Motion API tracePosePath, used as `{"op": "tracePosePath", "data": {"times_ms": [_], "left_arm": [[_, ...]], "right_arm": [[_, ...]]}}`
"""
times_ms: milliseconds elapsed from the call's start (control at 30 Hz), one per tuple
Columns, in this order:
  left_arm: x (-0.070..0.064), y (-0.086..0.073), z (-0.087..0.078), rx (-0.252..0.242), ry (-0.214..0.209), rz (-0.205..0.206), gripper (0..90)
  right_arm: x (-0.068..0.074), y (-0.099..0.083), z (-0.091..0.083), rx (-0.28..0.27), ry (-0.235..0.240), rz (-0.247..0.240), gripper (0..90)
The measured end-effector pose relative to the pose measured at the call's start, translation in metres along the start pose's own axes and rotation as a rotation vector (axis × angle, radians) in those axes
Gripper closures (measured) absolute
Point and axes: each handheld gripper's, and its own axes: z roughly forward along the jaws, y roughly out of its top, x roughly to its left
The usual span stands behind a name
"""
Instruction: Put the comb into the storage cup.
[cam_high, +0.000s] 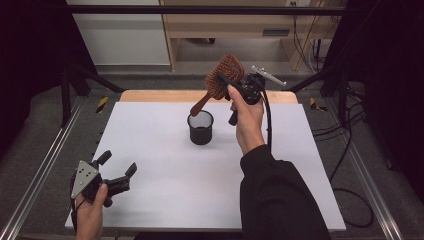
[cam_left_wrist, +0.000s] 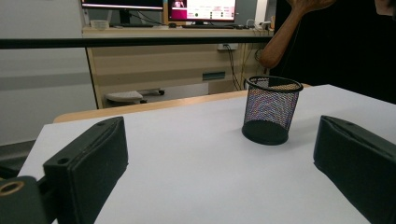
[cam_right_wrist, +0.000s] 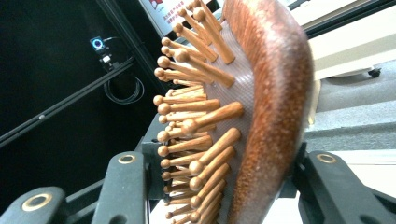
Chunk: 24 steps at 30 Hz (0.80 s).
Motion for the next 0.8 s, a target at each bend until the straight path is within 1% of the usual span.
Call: {"op": "tracePosePath", "data": {"times_ms": [233, 433, 500, 600, 733, 800], "left_arm": [[0.0002, -0.0001, -0.0008, -0.004, 0.003, 0.001, 3.2], [-0.0005, -0.0001, -0.0007, -0.005, -0.007, 0.015, 3.2], [-0.0004, -0.0003, -0.0006, -0.004, -0.007, 0.014, 3.3], [-0.0008, -0.0002, -0.0004, -0.003, -0.011, 0.014, 3.2], [-0.0029, 0.0001, 0.0006, 0.0, -0.017, 0.015, 3.2], [-0.0034, -0.0002, 0.001, 0.003, -0.018, 0.016, 3.2]], "right_arm": [[-0.0009, -0.0001, -0.0004, 0.001, -0.016, -0.022, 51.5], [-0.0006, 0.0009, -0.003, -0.007, -0.002, -0.023, 51.5], [-0.0009, 0.0015, -0.0042, -0.012, 0.003, -0.031, 51.5], [-0.0012, 0.0026, -0.005, -0.015, -0.009, -0.038, 51.4], [-0.0034, 0.0015, -0.0048, -0.002, -0.021, -0.054, 51.4], [-0.0044, 0.0006, -0.0055, -0.002, -0.022, -0.053, 51.3]]}}
